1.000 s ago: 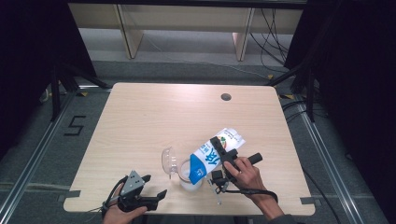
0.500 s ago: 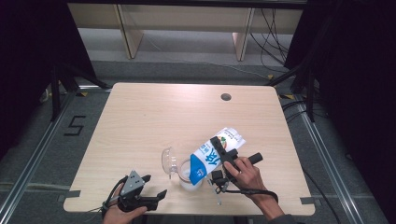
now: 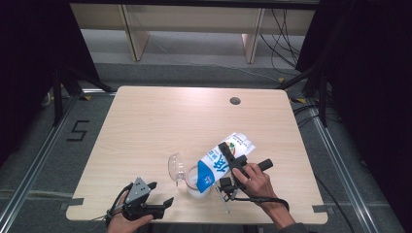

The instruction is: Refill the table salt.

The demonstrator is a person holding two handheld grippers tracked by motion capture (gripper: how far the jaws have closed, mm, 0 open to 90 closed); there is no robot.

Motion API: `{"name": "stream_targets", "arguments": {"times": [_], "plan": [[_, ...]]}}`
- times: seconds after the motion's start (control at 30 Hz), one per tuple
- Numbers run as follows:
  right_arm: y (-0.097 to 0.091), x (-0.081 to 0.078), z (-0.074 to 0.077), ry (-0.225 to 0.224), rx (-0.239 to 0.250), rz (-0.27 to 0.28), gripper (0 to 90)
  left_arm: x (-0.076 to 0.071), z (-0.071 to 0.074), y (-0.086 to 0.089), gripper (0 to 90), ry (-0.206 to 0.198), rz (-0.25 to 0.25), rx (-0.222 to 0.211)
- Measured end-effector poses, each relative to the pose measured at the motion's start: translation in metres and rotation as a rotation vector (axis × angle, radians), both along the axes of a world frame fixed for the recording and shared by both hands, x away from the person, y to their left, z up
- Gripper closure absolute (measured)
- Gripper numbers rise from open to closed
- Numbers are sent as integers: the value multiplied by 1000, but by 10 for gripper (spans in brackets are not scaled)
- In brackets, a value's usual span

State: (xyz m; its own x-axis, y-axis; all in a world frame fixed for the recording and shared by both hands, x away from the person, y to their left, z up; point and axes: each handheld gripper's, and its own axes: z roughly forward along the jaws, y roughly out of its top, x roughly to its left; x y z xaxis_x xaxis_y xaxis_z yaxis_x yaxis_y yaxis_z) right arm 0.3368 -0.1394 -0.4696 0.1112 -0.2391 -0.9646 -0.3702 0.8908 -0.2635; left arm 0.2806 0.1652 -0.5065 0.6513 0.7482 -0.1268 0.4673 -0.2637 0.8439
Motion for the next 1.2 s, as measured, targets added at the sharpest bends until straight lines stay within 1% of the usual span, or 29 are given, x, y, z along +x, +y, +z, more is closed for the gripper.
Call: {"name": "stream_targets", "arguments": {"times": [0.03, 0.07, 0.17, 0.2, 0.23, 0.27, 0.33, 0.37, 0.47, 0.53, 1.03, 1.07, 1.1, 1.2], "plan": [[0, 0, 0, -2, -2, 0, 684, 0, 0, 0, 177, 0, -3, -2], [0, 0, 0, -2, -2, 0, 684, 0, 0, 0, 177, -1, -2, 5], [-1, 0, 0, -2, 7, -6, 688, 0, 0, 0, 177, 0, -1, 1], [0, 0, 0, -7, 3, -2, 689, 0, 0, 0, 177, 0, -1, 3], [0, 0, 1, -7, -1, -1, 691, 0, 0, 0, 177, 0, -2, -1], [0, 0, 2, -16, -15, 5, 692, 0, -1, -1, 177, 2, 1, -12], [0, 0, 3, -17, -16, 6, 693, 0, -1, 0, 177, 1, 2, -11], [0, 0, 1, -6, -1, -1, 694, 0, 0, 0, 177, -1, -2, 5], [0, 0, 1, -5, 0, -1, 696, 0, 0, 0, 177, 1, 3, -3], [0, 0, 1, -6, 0, -1, 699, 0, 0, 0, 177, -1, -1, 2], [0, -1, 1, -7, 1, -2, 710, 0, 0, 0, 178, -1, 1, 1], [0, 0, 1, -14, 6, 8, 711, 0, 0, 0, 178, -2, -1, 3], [0, -1, 2, -8, -1, -1, 712, 0, 0, 0, 178, -1, -2, 3], [0, -1, 2, -8, 2, -4, 714, 0, 0, 0, 178, -1, 0, 1]]}}
